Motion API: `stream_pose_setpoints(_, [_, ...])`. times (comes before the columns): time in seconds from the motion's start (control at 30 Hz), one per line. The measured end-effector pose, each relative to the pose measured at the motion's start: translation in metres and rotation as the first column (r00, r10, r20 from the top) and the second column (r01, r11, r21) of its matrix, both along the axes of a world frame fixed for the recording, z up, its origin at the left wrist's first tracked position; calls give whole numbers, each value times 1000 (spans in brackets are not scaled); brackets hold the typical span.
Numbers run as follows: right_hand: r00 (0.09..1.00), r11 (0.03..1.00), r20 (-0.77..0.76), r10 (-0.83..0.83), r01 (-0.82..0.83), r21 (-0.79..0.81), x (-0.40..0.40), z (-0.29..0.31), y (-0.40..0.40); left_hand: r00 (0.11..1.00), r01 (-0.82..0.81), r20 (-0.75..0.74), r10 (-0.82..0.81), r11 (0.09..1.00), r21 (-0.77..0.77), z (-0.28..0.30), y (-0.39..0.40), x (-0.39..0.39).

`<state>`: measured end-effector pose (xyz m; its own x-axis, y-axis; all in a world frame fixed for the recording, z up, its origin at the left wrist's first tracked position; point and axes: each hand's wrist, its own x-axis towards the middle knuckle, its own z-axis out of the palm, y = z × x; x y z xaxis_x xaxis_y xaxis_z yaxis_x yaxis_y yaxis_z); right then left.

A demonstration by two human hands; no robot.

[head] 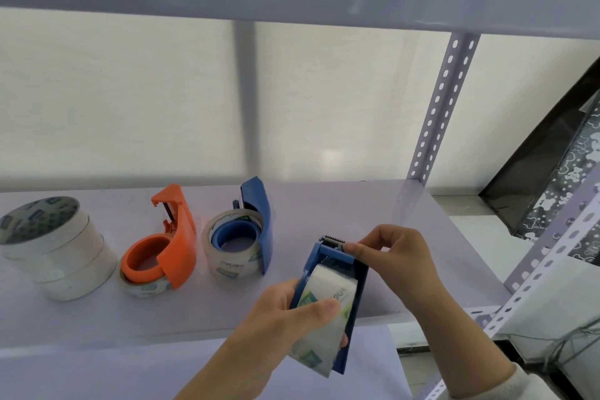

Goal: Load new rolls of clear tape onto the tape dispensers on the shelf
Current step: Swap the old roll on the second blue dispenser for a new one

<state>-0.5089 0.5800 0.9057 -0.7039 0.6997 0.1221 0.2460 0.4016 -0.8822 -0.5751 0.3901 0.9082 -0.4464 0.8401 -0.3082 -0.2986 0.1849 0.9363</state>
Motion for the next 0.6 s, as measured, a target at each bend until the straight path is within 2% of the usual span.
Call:
stream_pose_setpoints(0.13, [1000, 1000, -11, 6, -6, -2, -2, 2, -2, 996, 57, -64, -56, 998, 4, 1, 0, 1])
stream_pose_setpoints(0.27, [988, 989, -78, -132, 126, -72, -2, 8, 13, 986, 149, -72, -150, 989, -20, 0, -4, 3])
stream_pose_setpoints(0.43, [995, 987, -55, -84, 75, -140, -6, 13, 16, 997, 50, -51, -50, 999, 0, -7, -2, 5])
stream_pose_setpoints(0.6, [982, 944, -119, -147, 103, -313, -12, 15, 21, 990, 118, -77, -118, 993, -6, -3, -5, 3])
